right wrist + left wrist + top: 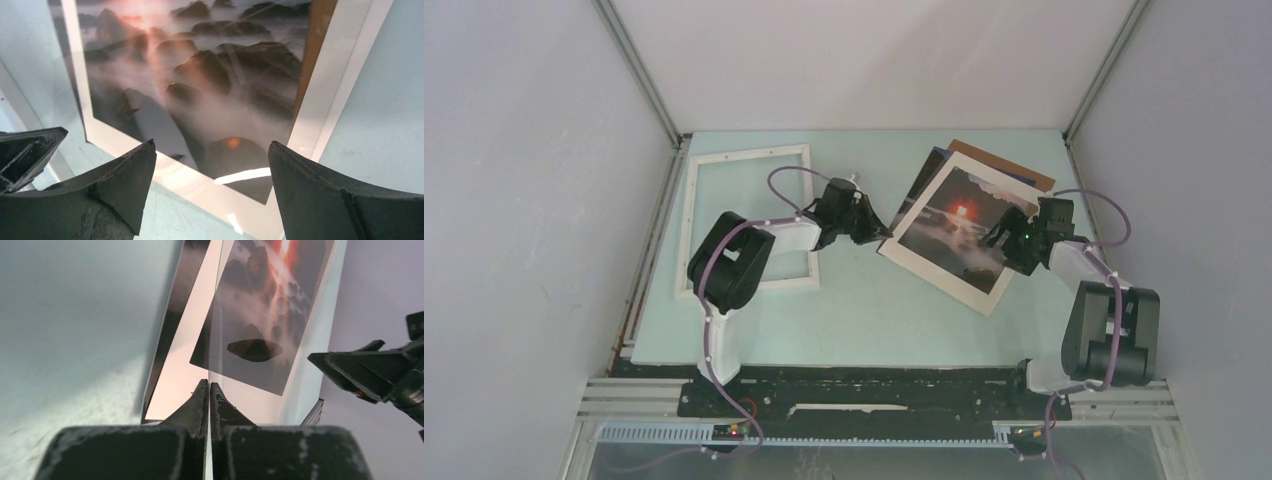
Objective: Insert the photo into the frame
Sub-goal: Pick up the photo frame item at the center of the board.
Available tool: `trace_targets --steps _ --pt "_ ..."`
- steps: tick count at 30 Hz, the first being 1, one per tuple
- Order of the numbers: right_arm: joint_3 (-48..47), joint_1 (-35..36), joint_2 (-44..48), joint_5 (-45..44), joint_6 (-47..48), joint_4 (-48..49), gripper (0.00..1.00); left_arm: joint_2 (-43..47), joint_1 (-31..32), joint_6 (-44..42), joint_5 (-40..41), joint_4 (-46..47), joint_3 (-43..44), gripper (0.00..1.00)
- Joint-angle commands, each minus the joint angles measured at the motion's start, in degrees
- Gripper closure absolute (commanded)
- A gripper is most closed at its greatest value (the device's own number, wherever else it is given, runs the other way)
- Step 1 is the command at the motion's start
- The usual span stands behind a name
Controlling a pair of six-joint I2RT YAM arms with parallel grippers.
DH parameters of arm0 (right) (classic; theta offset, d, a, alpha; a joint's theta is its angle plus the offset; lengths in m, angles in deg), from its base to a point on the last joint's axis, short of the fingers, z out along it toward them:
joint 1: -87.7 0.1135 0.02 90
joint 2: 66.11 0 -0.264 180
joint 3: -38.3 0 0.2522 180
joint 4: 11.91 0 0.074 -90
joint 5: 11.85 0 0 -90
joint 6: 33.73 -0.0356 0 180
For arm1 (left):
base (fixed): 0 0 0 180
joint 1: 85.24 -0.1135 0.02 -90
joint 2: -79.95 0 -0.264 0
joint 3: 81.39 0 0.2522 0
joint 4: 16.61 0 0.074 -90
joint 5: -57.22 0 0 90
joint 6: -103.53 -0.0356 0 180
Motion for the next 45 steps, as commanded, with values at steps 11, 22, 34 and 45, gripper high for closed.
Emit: trace_targets --steps 11,22,34,45 --pt "-2.18 9.87 8.05 10.41 -4.75 -0.57 0.08 32.02 -7.27 -10.4 8.04 -16.26 -10.69 1.0" --pt "8.51 10.17 4.54 22.7 -16.83 15.72 0.07 43.73 -12.09 -2.07 6.69 -17.03 -19.68 1.0" --pt "21.61 16.22 3.59 25.24 -32.37 33.95 0.08 49.14 -14.95 9.15 1.86 -14.51 -22.36 1.0" --pt "28.56 20.75 -1.5 22.82 -45.15 53.83 0.09 51.47 -15.66 11.07 0.59 -12.92 -23.67 1.0"
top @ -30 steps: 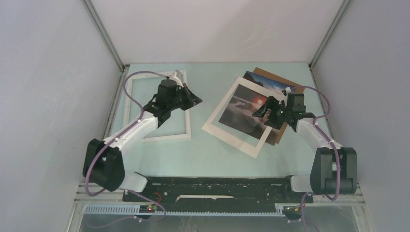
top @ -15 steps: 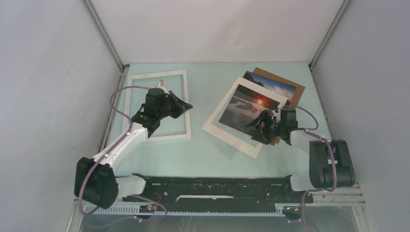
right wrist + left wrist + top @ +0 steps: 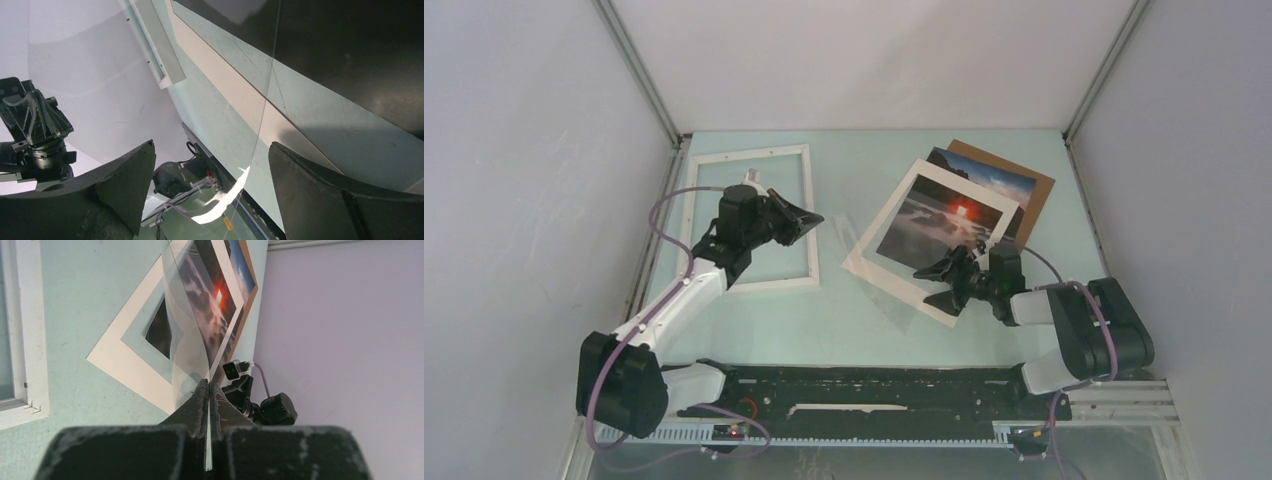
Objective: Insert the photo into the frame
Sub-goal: Pick up the photo frame item at the center of the board.
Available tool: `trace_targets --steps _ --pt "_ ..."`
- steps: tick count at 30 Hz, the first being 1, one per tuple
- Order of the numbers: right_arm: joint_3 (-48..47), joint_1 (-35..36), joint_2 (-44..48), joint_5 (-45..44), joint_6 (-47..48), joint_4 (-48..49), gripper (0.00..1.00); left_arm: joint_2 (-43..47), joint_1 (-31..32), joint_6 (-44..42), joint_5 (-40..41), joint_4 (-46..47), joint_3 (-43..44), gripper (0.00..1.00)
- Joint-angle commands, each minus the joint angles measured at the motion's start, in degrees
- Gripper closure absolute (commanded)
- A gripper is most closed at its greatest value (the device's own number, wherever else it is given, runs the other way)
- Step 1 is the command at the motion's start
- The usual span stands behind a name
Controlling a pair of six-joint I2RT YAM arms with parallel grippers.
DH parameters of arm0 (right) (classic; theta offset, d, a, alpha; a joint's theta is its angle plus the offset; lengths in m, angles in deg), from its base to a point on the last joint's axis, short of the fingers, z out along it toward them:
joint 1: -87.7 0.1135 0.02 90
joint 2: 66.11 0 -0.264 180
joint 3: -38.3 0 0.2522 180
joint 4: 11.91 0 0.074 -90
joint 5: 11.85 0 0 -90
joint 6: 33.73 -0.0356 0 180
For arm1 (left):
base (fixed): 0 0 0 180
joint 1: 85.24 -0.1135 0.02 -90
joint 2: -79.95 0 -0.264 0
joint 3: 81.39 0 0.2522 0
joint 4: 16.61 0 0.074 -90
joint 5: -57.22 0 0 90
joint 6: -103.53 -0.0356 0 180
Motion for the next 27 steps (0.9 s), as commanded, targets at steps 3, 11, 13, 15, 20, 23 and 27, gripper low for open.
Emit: trace_targets --steps 3,11,13,15,20,23,27 --pt "2.31 1.56 -4.66 -0.25 -8.98 16.82 0.09 3.6 -0.62 1.4 -2.21 2.14 -0.85 1.0" --pt "3.69 3.4 -16.34 -1.72 -17.87 41.46 0.16 5.71 -0.86 1.51 -2.02 2.14 -2.2 1.0" --pt "3.63 3.28 -18.76 -2.28 -19.51 46.57 0.21 6.22 -1.03 1.49 -1.94 2.17 -3.03 1.0" --pt "3.46 2.74 -20.44 -2.41 -20.58 50.57 0.25 6.84 -1.22 1.41 -1.87 2.18 -3.74 1.0" --pt "2.38 0.92 -19.68 -1.84 -20.13 51.71 0.36 8.34 -1.63 0.88 -1.33 2.06 -5.52 1.0" --pt "1.38 0.13 -18.84 -1.57 -18.91 50.05 0.41 8.5 -1.67 0.05 -1.27 1.36 -5.9 1.0" --pt "-0.16 0.09 -19.65 -1.91 -16.78 48.04 0.47 8.97 -1.67 -0.68 -1.44 1.0 -6.75 1.0"
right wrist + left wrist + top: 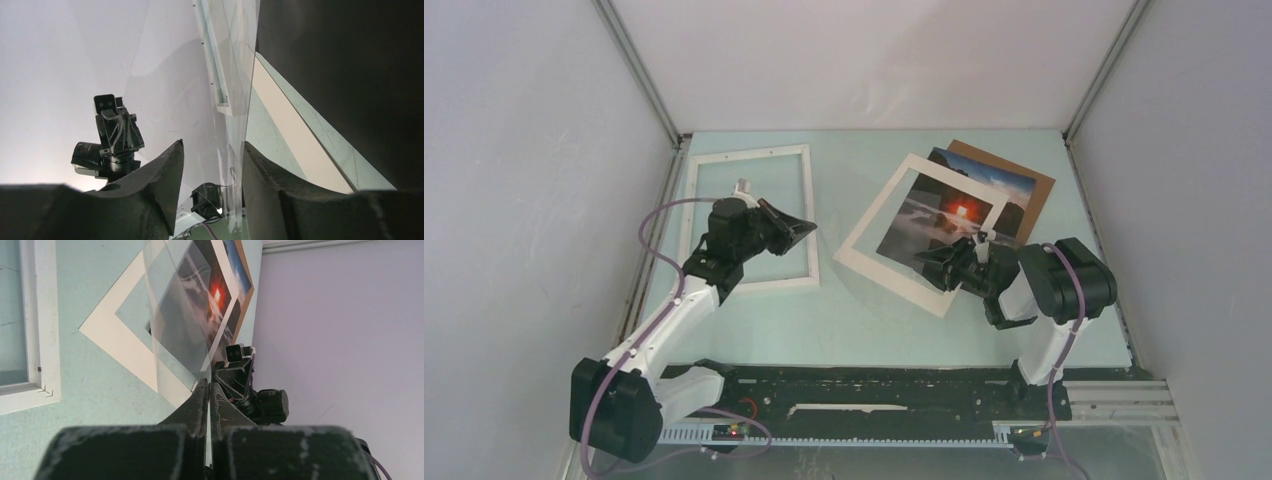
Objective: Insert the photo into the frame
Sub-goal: Pick up the photo frame item at the center of the board.
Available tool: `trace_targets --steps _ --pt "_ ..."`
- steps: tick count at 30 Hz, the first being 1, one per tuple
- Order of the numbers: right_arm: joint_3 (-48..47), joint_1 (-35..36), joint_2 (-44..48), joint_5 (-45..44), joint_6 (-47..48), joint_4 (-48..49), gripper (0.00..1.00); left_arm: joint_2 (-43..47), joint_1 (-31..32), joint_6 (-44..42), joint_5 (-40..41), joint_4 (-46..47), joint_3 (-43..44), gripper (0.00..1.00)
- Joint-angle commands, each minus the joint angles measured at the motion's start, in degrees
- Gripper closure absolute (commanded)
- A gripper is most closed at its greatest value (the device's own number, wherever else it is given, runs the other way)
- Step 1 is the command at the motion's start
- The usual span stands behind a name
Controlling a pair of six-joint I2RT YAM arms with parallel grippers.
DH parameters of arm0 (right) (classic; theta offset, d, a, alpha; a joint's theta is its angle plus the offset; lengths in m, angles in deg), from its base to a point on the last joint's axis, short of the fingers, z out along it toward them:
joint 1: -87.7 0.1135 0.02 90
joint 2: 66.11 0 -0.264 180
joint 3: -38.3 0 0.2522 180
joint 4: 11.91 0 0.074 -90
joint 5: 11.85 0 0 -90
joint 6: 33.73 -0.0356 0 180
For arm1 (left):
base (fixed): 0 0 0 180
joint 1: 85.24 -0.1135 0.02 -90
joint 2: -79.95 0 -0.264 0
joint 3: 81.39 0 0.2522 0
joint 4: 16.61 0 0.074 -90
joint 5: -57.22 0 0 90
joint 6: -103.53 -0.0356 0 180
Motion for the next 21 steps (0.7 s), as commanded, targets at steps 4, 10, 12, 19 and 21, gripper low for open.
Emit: trace_targets --steps 4,10,12,19,21 --pt "-3.51 0.97 -0.82 -1.54 2.51 3.42 0.54 2.7 -0.3 -1.23 -0.91 0.72 -3.19 1.0" --pt "-7.08 3.41 -1.37 -3.86 6.09 -2.4 0.5 4.13 -0.3 -0.79 -0.92 1.6 -5.85 1.0" --pt "-7.66 3.76 -1.59 -4.73 6.82 -3.47 0.52 4.74 -0.3 -0.85 -0.66 1.67 -6.55 1.0" --pt "-9.95 5.33 0.18 -6.98 13.04 -17.36 0.5 6.92 -0.27 -2.9 0.47 0.18 -7.68 1.0" --pt "-10.37 6.28 -0.4 -7.55 13.88 -18.32 0.52 7.09 -0.28 -2.63 0.44 0.3 -8.19 1.0"
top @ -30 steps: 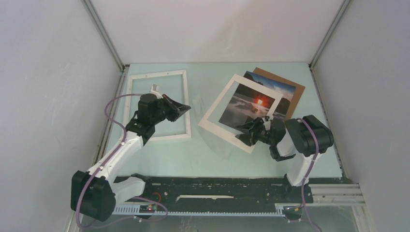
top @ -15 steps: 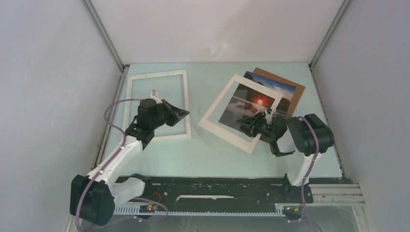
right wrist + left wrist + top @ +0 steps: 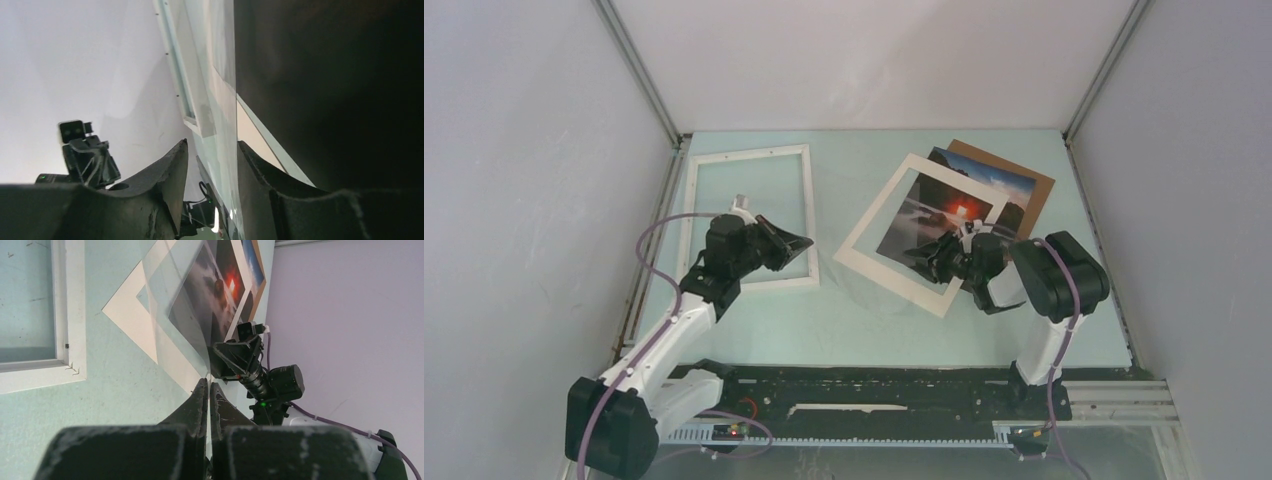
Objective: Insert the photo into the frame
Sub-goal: Pick up the photo frame item at the center of the board.
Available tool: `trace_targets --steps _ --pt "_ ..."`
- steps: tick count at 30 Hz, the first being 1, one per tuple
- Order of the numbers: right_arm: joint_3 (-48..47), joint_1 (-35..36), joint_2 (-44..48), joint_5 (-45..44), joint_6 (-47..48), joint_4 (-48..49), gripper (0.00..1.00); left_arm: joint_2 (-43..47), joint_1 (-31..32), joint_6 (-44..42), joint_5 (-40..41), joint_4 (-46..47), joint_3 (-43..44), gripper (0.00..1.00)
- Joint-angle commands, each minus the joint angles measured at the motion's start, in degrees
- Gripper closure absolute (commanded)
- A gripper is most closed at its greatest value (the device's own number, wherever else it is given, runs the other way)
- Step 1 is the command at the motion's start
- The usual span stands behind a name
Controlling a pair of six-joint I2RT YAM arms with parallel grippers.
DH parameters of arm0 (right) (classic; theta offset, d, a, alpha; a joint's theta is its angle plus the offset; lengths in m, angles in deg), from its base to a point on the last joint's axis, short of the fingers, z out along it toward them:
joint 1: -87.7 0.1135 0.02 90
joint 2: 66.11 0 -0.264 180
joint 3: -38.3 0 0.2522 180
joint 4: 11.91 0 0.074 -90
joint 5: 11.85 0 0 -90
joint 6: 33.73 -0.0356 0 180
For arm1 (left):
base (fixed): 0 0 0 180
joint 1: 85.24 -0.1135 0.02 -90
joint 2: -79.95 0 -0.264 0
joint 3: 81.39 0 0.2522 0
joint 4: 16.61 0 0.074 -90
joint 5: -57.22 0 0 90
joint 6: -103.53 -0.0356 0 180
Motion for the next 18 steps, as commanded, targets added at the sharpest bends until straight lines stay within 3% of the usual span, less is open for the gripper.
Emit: trace_targets --steps 1,7,10,14,18 --pt "-2.14 2.65 0.8 -2.35 5.23 -6.17 0.56 1.8 -0.25 -1.25 0.14 0.8 -1.91 1.0" --pt "-4.22 1.72 4.18 -4.09 10.57 -10.69 0.84 3.81 -0.23 -2.86 1.79 -0.63 -3.23 1.0" --pt "-7.64 1.38 8.32 -4.9 17.59 -18.47 0.99 5.1 -0.18 -5.71 4.88 -2.96 -4.92 0.98" --pt "-14.03 1.8 11.89 -3.01 28.12 -28.36 1.0 7.11 -0.25 -10.05 12.04 -8.99 -6.94 0.69" --pt "-19.51 3.7 10.16 0.64 34.37 -28.83 1.0 8.96 -0.34 -12.24 17.37 -13.66 -7.92 0.43"
